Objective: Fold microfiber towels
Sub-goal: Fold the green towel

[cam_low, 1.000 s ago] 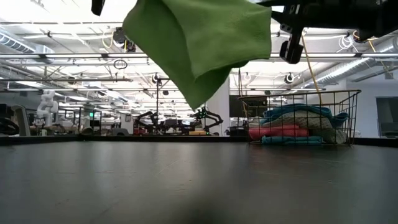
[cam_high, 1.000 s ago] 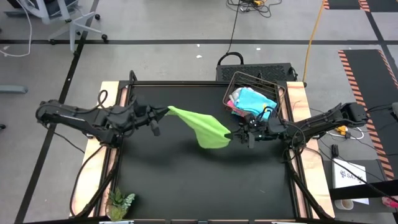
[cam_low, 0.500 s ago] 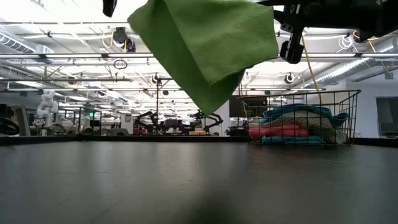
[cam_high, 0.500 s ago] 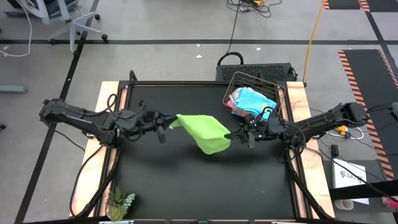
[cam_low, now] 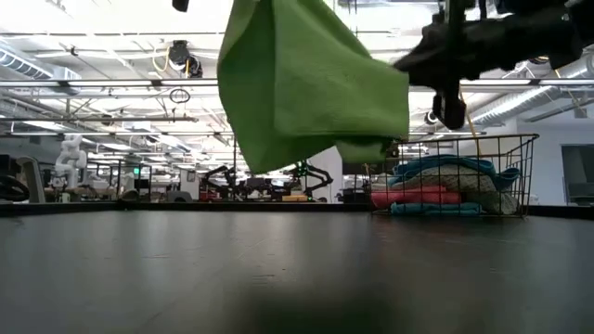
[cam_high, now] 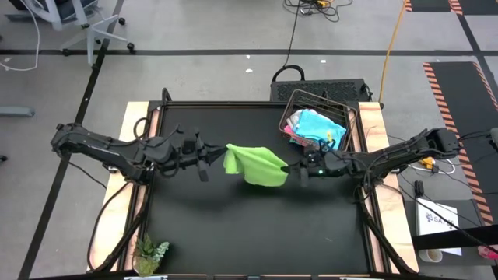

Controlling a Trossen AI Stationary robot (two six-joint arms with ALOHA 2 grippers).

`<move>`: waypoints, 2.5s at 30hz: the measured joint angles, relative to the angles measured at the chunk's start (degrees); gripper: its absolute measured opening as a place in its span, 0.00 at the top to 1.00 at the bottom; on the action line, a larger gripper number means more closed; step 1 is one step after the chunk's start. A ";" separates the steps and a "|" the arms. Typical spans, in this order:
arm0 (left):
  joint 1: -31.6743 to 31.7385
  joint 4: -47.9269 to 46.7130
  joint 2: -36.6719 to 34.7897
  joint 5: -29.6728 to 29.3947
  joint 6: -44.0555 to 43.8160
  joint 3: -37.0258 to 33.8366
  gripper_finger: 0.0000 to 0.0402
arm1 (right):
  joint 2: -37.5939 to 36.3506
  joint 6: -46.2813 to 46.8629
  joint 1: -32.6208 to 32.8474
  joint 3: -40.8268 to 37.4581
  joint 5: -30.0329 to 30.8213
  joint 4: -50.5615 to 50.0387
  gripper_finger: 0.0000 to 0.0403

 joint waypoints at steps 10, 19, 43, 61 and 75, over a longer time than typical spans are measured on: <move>1.30 4.63 3.55 -0.46 -1.85 0.03 1.00 | 5.17 -5.34 -1.01 2.21 8.85 -3.02 1.00; 2.49 7.68 7.66 1.92 -3.48 0.04 1.00 | 17.54 -18.62 -2.67 17.29 8.47 -11.36 1.00; 3.21 8.89 7.56 1.99 -4.69 0.04 1.00 | 22.69 -48.42 -5.12 33.81 10.08 -28.47 0.96; 5.03 8.29 7.56 1.17 -4.51 0.04 1.00 | 21.50 -53.13 -6.93 33.79 10.57 -34.82 0.75; 8.32 7.88 7.56 1.53 -4.49 0.04 1.00 | 18.63 -46.52 -1.01 33.79 11.13 -30.39 0.72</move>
